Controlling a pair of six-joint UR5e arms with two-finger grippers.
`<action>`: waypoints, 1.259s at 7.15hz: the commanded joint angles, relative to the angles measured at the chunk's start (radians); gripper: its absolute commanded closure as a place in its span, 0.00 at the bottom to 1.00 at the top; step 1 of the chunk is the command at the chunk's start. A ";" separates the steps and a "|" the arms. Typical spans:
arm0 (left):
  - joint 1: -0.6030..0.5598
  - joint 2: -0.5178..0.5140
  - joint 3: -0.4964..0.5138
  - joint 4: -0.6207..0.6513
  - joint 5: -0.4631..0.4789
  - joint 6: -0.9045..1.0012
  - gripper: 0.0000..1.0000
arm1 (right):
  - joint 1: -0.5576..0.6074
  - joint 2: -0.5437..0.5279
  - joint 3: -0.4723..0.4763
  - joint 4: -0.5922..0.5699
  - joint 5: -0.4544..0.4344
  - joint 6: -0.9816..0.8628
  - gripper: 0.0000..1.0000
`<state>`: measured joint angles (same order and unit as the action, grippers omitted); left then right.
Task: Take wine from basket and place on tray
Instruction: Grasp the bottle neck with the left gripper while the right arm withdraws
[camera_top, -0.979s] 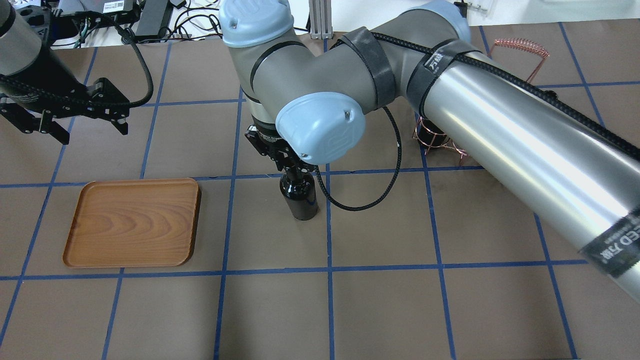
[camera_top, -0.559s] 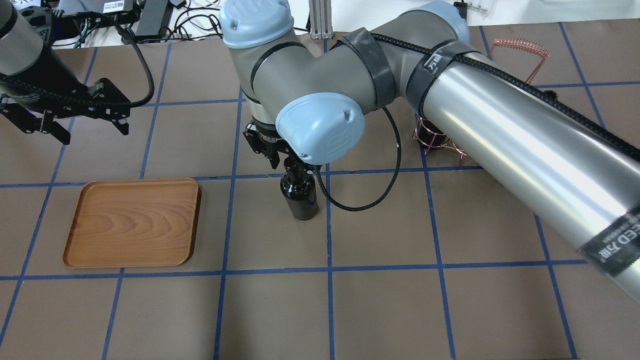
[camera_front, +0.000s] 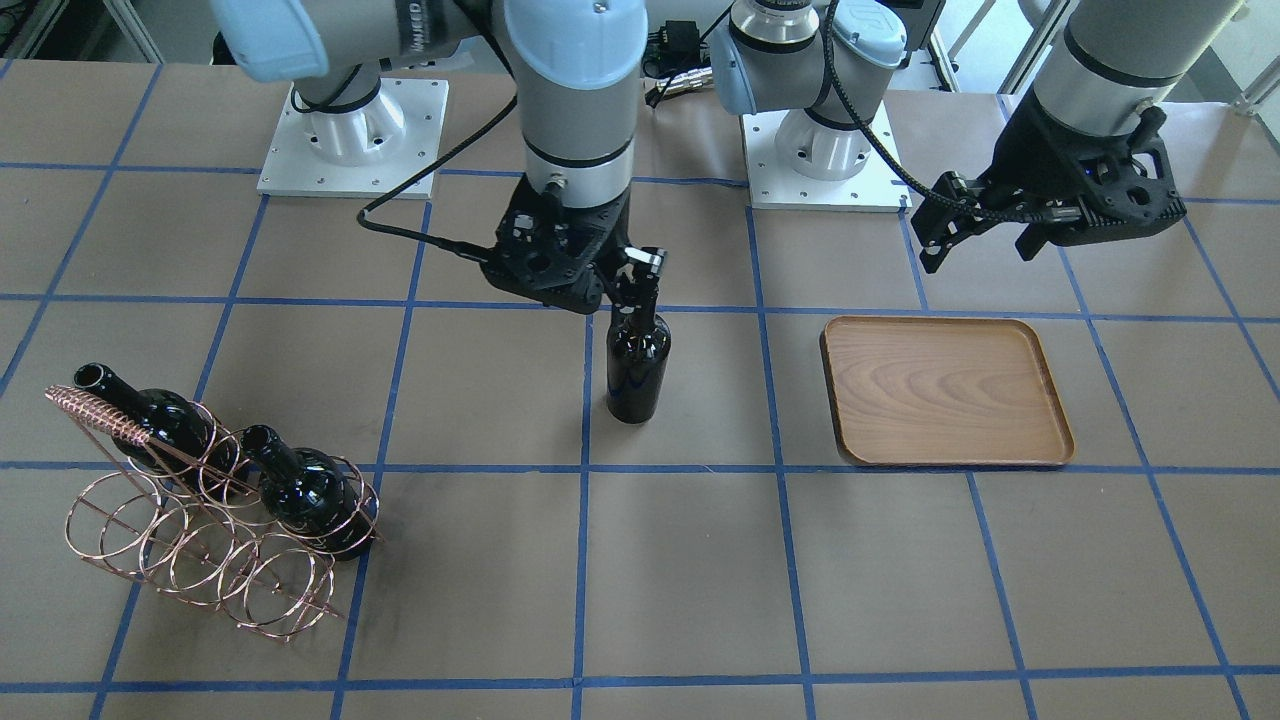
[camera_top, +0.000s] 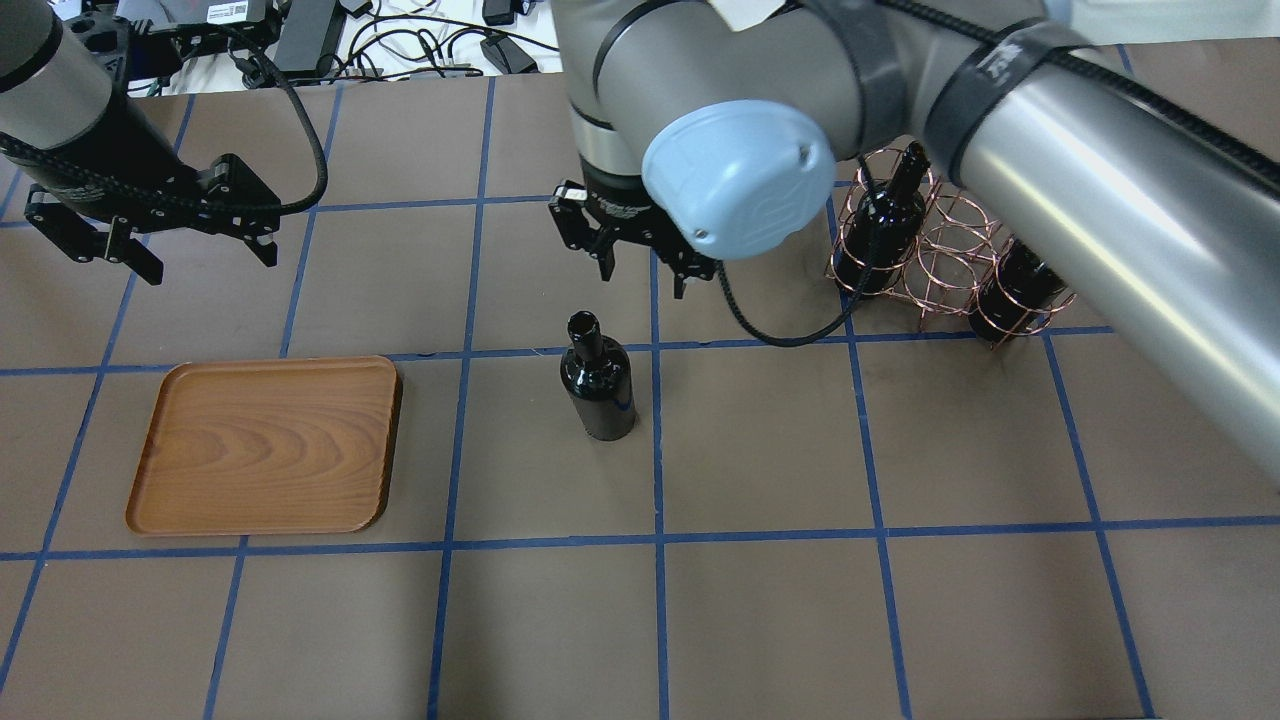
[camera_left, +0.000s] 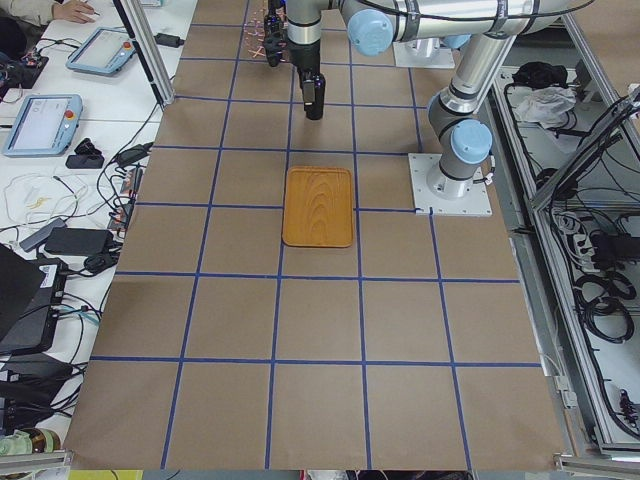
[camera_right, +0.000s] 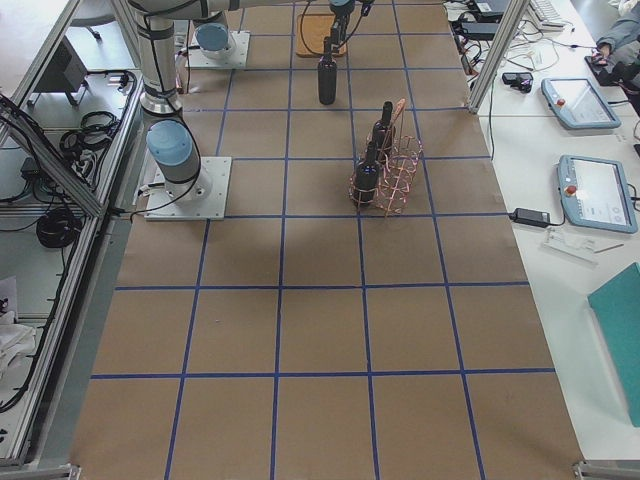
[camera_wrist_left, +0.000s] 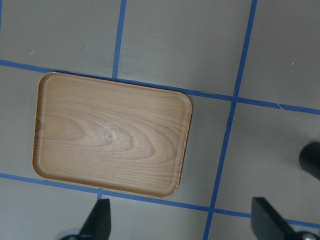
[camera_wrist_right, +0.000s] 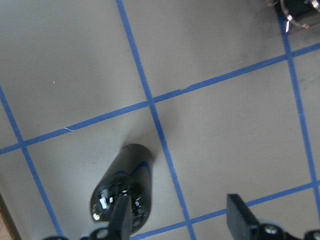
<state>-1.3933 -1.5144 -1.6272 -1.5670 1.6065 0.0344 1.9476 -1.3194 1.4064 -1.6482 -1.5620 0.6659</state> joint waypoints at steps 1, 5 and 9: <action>-0.112 -0.004 0.006 0.050 0.007 -0.013 0.00 | -0.181 -0.073 0.000 0.086 -0.006 -0.292 0.28; -0.330 -0.026 0.003 0.071 -0.002 -0.054 0.00 | -0.323 -0.196 0.017 0.131 -0.061 -0.477 0.27; -0.486 -0.096 0.000 0.156 -0.004 -0.089 0.00 | -0.325 -0.202 0.049 0.149 -0.063 -0.471 0.25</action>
<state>-1.8391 -1.5843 -1.6265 -1.4433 1.6034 -0.0377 1.6254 -1.5210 1.4533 -1.4984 -1.6253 0.1955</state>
